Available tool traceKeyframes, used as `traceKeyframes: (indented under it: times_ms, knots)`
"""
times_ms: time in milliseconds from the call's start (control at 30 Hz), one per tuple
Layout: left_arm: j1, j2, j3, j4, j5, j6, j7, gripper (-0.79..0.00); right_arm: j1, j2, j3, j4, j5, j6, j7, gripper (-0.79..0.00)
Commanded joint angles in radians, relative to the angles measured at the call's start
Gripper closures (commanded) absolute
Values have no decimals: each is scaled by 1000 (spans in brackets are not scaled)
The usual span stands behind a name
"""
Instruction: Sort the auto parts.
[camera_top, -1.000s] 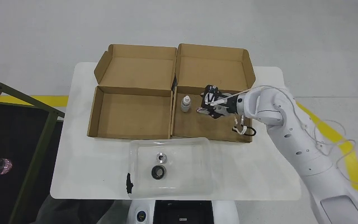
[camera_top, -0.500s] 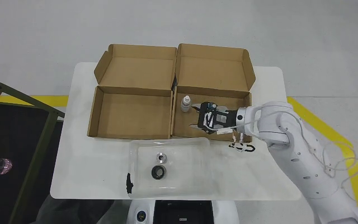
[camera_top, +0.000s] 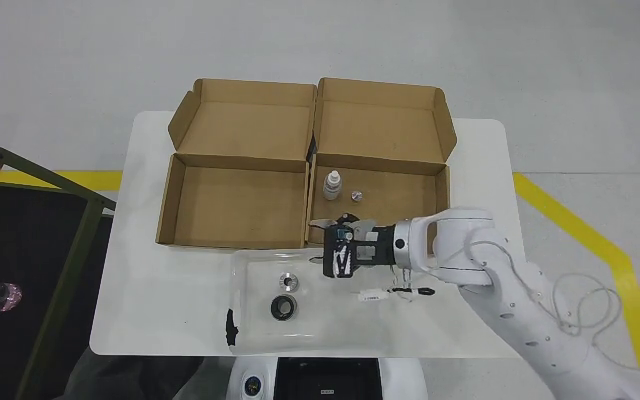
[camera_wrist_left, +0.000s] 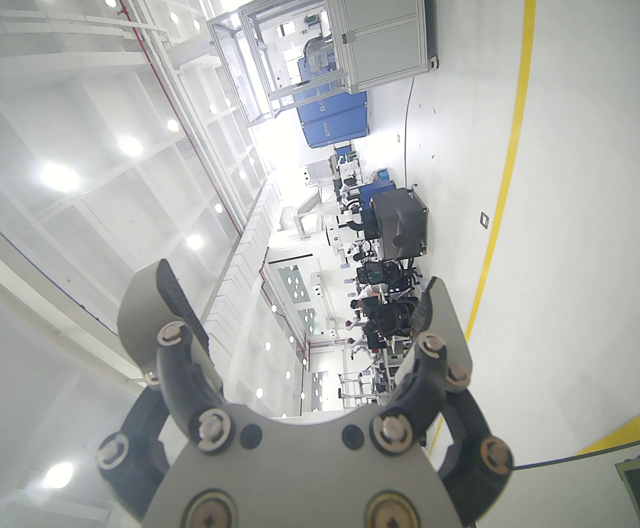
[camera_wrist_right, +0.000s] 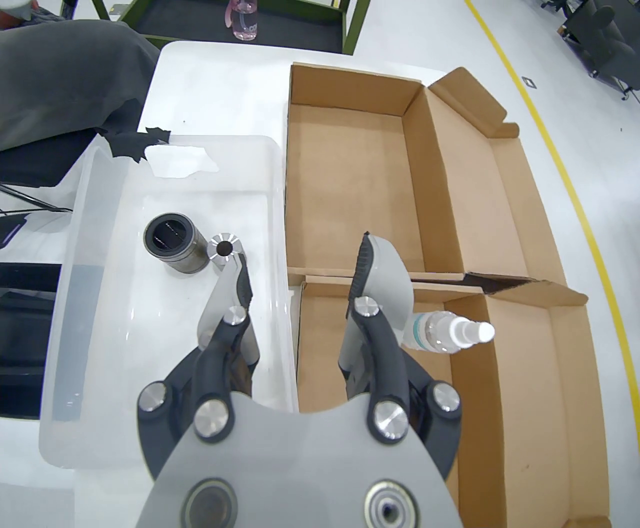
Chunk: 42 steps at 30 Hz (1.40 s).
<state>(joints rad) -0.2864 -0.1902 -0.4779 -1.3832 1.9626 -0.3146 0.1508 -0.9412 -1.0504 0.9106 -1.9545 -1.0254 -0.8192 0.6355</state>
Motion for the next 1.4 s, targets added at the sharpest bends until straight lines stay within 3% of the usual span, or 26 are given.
traceKeyframes:
  times_ms: [0, 600, 1367]
  knots:
    - [0, 0, 0, 0, 0, 0, 0, -785, 6, -4, -23, -2, -8, 1, 5, -376]
    - [0, 0, 0, 0, 0, 0, 0, -785, 55, -55, -231, 63, -69, 43, 52, -376]
    - [0, 0, 0, 0, 0, 0, 0, -785, 84, -93, -320, 157, -128, 86, 129, -360]
